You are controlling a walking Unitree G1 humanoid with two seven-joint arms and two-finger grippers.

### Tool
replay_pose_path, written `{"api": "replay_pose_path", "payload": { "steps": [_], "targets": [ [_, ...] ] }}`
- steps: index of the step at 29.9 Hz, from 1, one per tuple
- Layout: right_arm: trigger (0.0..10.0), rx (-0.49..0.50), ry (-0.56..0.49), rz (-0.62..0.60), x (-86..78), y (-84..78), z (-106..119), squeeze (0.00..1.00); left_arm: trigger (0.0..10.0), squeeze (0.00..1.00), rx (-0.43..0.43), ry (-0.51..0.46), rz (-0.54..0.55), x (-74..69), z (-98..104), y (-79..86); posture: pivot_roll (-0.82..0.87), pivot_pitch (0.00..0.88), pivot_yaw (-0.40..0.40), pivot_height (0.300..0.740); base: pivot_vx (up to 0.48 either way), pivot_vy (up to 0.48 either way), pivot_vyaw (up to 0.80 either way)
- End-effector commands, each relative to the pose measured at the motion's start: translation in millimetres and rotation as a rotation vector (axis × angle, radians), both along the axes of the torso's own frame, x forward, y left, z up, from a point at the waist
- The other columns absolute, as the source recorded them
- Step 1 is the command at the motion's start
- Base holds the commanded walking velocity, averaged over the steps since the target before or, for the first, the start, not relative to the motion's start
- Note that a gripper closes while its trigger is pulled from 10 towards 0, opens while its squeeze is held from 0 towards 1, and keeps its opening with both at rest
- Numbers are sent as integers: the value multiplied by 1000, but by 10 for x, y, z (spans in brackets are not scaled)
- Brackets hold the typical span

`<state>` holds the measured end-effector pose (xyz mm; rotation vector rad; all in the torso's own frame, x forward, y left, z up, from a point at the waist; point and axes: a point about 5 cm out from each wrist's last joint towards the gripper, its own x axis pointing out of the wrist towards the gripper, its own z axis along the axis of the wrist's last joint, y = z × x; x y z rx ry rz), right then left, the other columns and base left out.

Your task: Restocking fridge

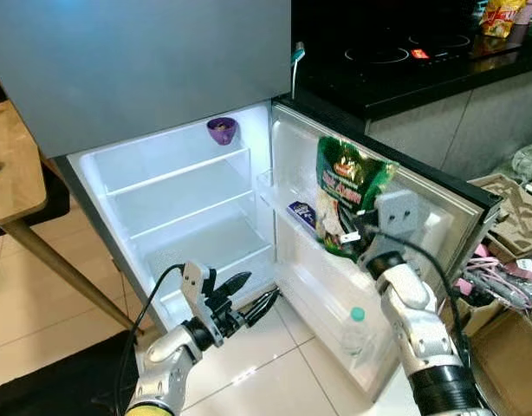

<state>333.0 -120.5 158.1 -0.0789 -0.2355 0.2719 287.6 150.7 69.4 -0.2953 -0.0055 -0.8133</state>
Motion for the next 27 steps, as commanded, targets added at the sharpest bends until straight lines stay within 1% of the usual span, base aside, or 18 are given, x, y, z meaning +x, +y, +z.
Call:
{"api": "replay_pose_path", "payload": {
  "steps": [1,2,3,5,9,15,19,23,27],
  "targets": [
    [10000,-59,-32,-47,-34,-22,-29,0,10000,0,4,-11,9,-9,-6,-9,-110,98,-5,740,0,0,0],
    [10000,-59,-32,-47,-34,-22,-29,0,10000,0,4,-11,9,-9,-6,-9,-110,98,-5,740,0,0,0],
    [10000,-86,-23,-72,-45,-54,-85,0,10000,0,3,-8,10,-15,-14,-14,-111,97,-14,740,0,0,0],
    [10000,-106,-3,-92,-65,-105,-184,0,10000,0,2,-3,9,-25,-32,-27,-110,95,-15,740,0,0,0],
    [10000,-111,1,-102,-71,-138,-230,0,10000,0,0,5,9,-36,-52,-41,-110,91,-11,740,0,0,0],
    [10000,-101,-34,-116,-18,-207,-185,0,10000,0,3,20,-6,-61,-92,-70,-111,91,-1,740,0,0,0],
    [10000,-123,-46,-153,-2,-274,-192,0,10000,0,2,21,-15,-75,-94,-79,-104,97,3,740,0,0,0],
    [10000,-121,-49,-162,2,-292,-189,0,10000,0,2,22,-16,-78,-97,-79,-104,97,3,740,0,0,0],
    [10000,-109,-82,-185,29,-323,-135,0,10000,0,2,27,-27,-100,-112,-89,-101,100,10,740,0,0,0]
  ]
}}
